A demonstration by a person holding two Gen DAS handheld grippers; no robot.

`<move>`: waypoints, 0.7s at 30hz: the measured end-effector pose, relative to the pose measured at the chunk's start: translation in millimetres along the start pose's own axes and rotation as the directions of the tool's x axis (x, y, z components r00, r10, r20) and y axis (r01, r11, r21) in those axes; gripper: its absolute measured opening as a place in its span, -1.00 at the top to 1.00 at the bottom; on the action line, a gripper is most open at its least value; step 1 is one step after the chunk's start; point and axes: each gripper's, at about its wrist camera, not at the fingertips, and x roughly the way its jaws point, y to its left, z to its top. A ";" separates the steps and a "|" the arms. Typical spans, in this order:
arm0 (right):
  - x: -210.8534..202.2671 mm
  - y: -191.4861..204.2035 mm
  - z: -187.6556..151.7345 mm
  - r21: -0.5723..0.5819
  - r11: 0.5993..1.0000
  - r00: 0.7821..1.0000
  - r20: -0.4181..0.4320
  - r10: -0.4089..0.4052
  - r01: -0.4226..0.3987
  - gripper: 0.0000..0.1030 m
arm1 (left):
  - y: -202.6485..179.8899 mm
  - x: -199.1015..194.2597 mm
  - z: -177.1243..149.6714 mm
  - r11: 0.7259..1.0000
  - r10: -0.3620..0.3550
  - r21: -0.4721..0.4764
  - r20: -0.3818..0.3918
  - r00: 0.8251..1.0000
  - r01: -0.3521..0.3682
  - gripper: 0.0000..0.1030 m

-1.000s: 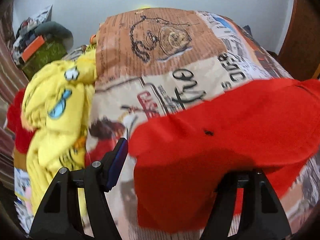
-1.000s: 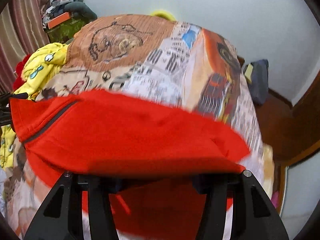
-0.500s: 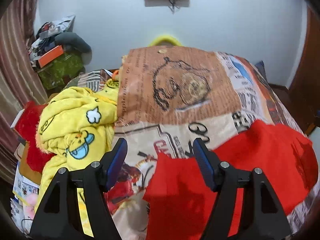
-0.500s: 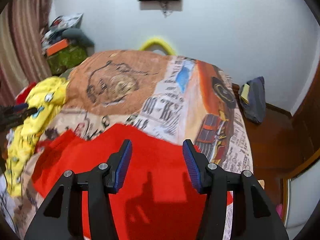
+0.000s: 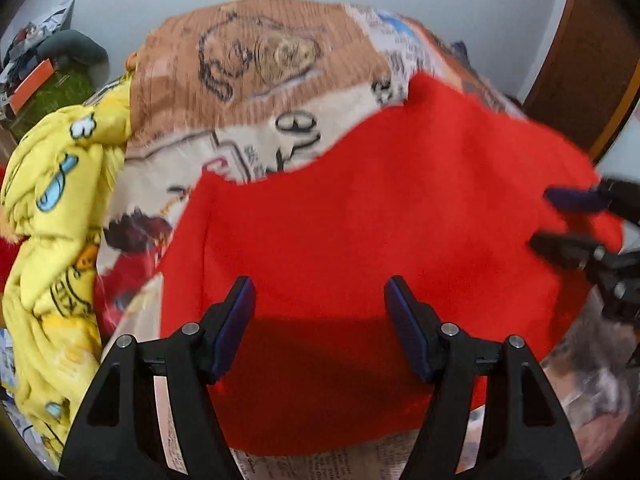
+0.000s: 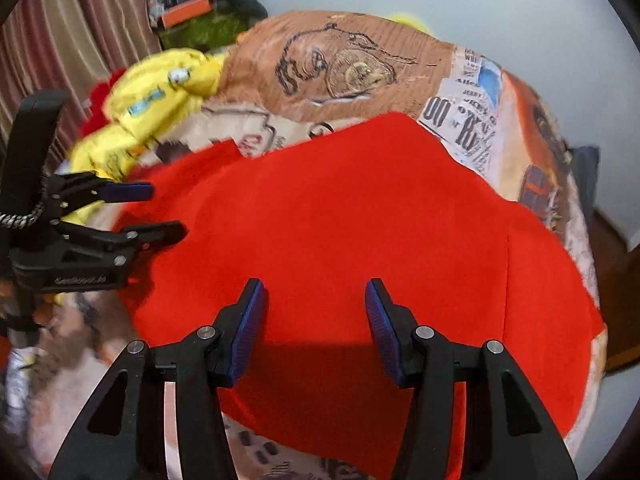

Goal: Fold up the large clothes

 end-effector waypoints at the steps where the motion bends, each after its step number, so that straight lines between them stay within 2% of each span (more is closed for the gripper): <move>1: 0.8 0.2 -2.6 -0.015 1.000 1.000 0.001 -0.022 0.022 -0.05 | 1.6 3.2 -4.5 1.000 0.012 -0.004 -0.007 1.000 -0.012 -0.33; 4: -4.3 -13.2 -10.6 0.015 0.999 0.999 0.022 -0.042 0.042 -0.40 | 20.8 3.9 -16.6 0.996 -0.001 -0.093 0.000 1.000 0.001 -0.57; 6: -10.5 -26.9 -15.4 0.063 0.998 0.999 0.037 -0.021 0.018 -0.41 | 38.4 1.2 -24.3 0.987 0.014 -0.160 0.012 1.000 -0.012 -0.62; 11: -18.2 -62.2 -33.2 0.160 0.980 0.992 0.017 -0.125 0.121 -0.42 | 67.5 -3.6 -45.2 0.969 0.037 -0.246 0.011 0.999 -0.033 -0.66; 13: -23.1 -76.9 -43.9 0.212 0.970 0.992 0.013 -0.125 0.119 -0.42 | 75.2 -2.8 -56.2 0.962 0.142 -0.233 -0.026 0.990 -0.144 -0.66; 15: -27.7 -93.2 -56.9 0.268 0.953 0.989 0.000 -0.149 0.143 -0.42 | 81.5 -3.8 -66.7 0.958 0.181 -0.220 -0.032 0.983 -0.184 -0.68; 18: -37.2 -111.3 -75.7 0.322 0.930 0.984 -0.017 -0.179 0.175 -0.42 | 96.9 -10.1 -80.8 0.946 0.172 -0.272 -0.035 0.984 -0.175 -0.71; 21: -44.0 -125.7 -95.4 0.357 0.899 0.967 -0.069 -0.246 0.255 -0.42 | 103.8 -15.1 -88.1 0.941 0.177 -0.285 -0.042 0.983 -0.182 -0.73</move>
